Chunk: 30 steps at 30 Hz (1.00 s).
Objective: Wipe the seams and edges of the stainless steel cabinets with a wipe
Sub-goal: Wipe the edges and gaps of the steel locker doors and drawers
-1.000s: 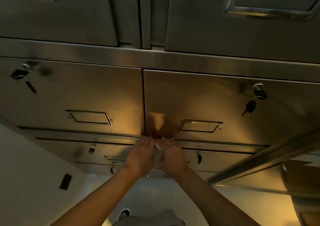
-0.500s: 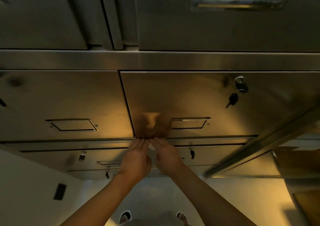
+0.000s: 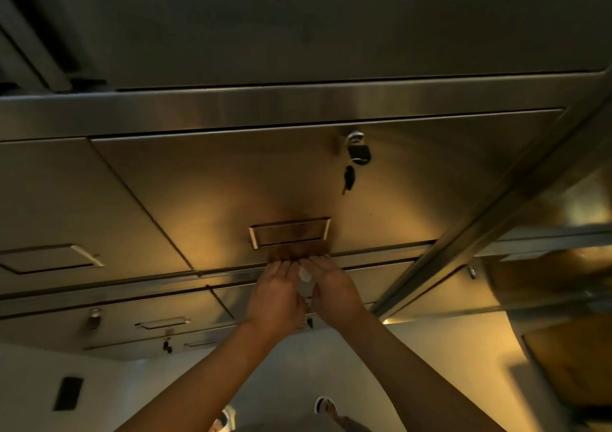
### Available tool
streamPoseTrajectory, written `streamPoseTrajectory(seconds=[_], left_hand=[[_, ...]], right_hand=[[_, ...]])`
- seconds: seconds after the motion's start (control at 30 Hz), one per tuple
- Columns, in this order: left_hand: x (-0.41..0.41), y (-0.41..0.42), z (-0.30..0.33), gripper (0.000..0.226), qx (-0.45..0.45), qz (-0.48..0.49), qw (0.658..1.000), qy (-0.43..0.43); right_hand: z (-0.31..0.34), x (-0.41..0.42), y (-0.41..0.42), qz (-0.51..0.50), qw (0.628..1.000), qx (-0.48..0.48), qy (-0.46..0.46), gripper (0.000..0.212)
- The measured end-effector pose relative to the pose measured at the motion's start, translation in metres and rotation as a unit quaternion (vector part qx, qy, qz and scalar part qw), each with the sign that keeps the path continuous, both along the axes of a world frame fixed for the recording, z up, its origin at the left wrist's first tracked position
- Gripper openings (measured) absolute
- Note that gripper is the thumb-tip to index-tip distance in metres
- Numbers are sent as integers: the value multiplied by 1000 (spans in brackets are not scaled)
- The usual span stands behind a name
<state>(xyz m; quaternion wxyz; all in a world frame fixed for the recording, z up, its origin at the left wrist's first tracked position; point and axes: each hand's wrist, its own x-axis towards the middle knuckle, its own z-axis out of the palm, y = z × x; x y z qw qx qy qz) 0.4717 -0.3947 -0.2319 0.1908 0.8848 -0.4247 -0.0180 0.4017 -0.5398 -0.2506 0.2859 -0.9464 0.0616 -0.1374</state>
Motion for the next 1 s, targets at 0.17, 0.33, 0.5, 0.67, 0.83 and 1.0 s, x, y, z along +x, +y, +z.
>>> streamPoseTrajectory(seconds=[0.17, 0.33, 0.5, 0.67, 0.83, 1.0], left_hand=[[-18, -44, 0, 56, 7, -9, 1000, 13], [-36, -87, -4, 64, 1, -17, 1000, 11], [-53, -131, -5, 62, 18, -38, 999, 5], [-70, -176, -5, 70, 53, -71, 995, -39], [-82, -207, -5, 76, 69, -87, 993, -33], [-94, -207, -7, 83, 62, -101, 993, 8]], right_hand=[[2, -21, -39, -26, 1000, -7, -2, 64], [-4, -41, -80, -46, 999, -17, 7, 68], [-6, -61, -121, -76, 997, -5, 14, 65], [0, -84, -153, -116, 993, 13, 15, 73], [-2, -97, -173, -152, 988, 13, 21, 68], [-5, -99, -172, -185, 982, 35, 23, 73]])
